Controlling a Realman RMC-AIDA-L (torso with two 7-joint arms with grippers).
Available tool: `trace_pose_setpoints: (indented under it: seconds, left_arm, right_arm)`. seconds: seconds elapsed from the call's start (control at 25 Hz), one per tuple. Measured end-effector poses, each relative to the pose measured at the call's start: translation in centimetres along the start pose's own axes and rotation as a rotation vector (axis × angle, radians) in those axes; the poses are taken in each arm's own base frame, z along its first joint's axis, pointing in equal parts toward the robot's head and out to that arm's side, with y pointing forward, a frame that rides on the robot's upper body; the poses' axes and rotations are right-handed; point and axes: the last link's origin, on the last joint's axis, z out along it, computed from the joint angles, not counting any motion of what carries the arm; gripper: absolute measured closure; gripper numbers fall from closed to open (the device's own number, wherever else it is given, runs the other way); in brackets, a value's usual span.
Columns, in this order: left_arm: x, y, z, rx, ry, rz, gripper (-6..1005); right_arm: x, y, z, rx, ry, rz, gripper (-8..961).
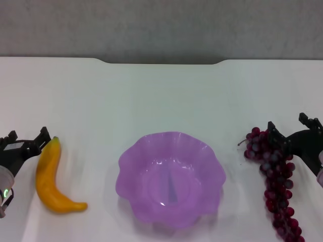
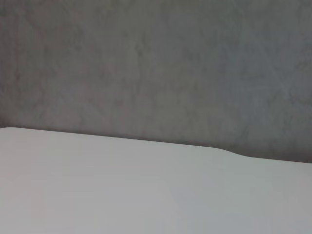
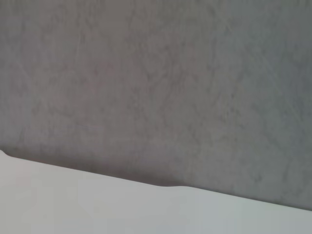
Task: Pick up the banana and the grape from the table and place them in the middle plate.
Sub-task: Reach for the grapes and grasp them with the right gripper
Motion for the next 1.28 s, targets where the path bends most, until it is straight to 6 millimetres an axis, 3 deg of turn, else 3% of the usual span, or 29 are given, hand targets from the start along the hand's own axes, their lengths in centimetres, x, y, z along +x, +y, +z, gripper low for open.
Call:
trace_pose_setpoints:
  seconds: [0.56, 0.8, 0.96, 1.2, 1.28]
  left_arm:
    - [-0.3, -0.3, -0.3, 0.009, -0.006, -0.002, 106]
    - [-0.6, -0.8, -0.6, 0.02, -0.013, -0.002, 106]
    - [-0.9, -1.1, -0.8, 0.028, -0.018, -0.003, 106]
    - [-0.9, -1.3, -0.9, 0.034, -0.019, -0.002, 106]
    - [-1.0, -1.5, -1.0, 0.038, -0.021, -0.003, 106]
  right_arm:
    - [0.3, -0.1, -0.3, 0.006, 0.008, 0.005, 74]
    - [-0.8, 1.0, 0.2, -0.017, -0.013, 0.059, 73]
    - [-1.3, 0.3, -0.1, -0.001, 0.018, 0.093, 74]
    - [-4.1, -1.4, -0.4, 0.008, 0.166, 0.153, 73]
    - [-6.0, -2.2, -0.6, -0.005, 0.24, 0.18, 73]
